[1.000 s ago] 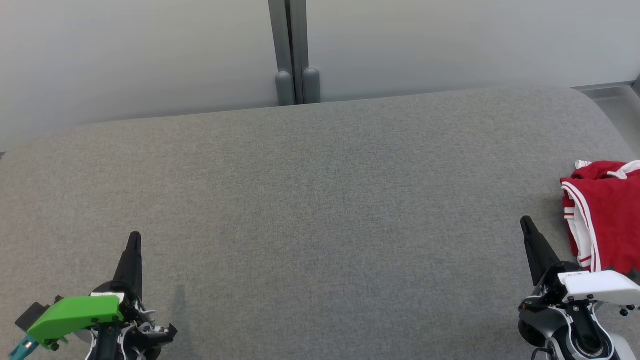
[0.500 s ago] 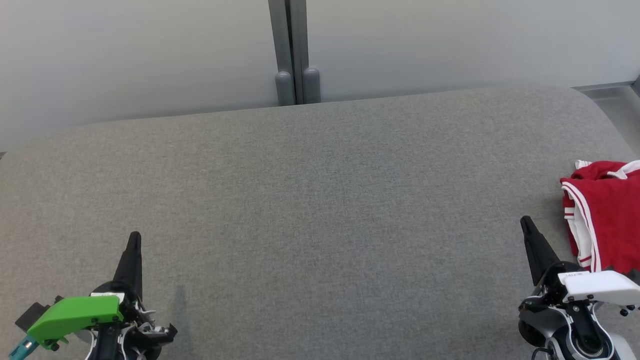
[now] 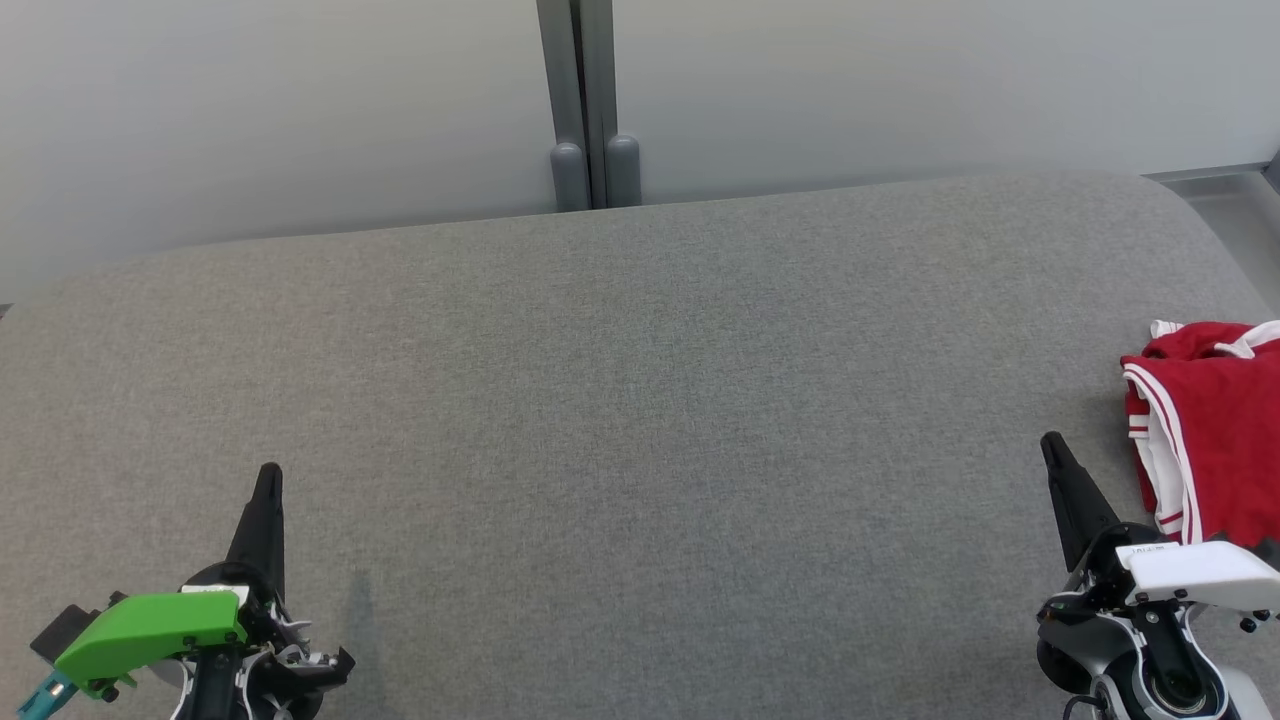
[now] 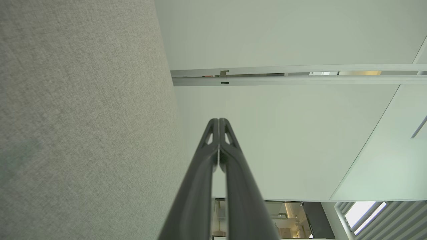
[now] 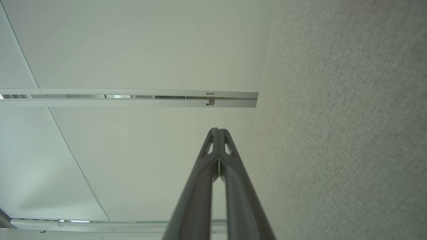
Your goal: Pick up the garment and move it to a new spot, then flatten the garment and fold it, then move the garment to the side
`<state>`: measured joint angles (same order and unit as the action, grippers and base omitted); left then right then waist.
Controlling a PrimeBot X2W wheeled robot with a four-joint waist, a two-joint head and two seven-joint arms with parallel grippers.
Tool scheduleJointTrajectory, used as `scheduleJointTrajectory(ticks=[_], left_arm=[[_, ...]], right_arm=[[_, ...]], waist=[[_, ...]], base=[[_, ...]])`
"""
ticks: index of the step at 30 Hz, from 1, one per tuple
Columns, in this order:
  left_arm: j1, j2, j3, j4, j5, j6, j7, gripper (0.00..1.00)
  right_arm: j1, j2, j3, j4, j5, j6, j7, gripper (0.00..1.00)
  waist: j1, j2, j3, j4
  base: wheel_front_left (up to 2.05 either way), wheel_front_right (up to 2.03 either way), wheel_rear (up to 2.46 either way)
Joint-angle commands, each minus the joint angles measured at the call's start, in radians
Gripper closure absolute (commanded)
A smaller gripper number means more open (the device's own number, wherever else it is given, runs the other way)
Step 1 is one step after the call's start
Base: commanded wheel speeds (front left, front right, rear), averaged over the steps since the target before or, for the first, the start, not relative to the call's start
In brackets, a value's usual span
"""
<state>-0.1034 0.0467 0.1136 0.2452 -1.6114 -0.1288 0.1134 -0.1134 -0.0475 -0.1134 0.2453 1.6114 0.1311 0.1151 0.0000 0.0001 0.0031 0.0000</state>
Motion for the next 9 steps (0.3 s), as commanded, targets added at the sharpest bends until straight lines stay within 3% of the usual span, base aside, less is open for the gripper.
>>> scheduleJointTrajectory(ticks=[1, 9], left_arm=[[-0.011, 0.007, 0.002, -0.002, -0.003, -0.005, 0.004, 1.00], [-0.011, 0.007, 0.002, -0.002, -0.003, -0.005, 0.004, 1.00]], right_arm=[[0.010, -0.005, -0.002, -0.004, 0.003, -0.001, 0.001, 1.00], [0.010, -0.005, -0.002, -0.004, 0.003, -0.001, 0.001, 1.00]], waist=[[0.0000, -0.0001, 0.000, 0.000], [0.0000, -0.0001, 0.000, 0.000]], base=[[0.00, 0.00, 0.00], [0.00, 0.00, 0.00]])
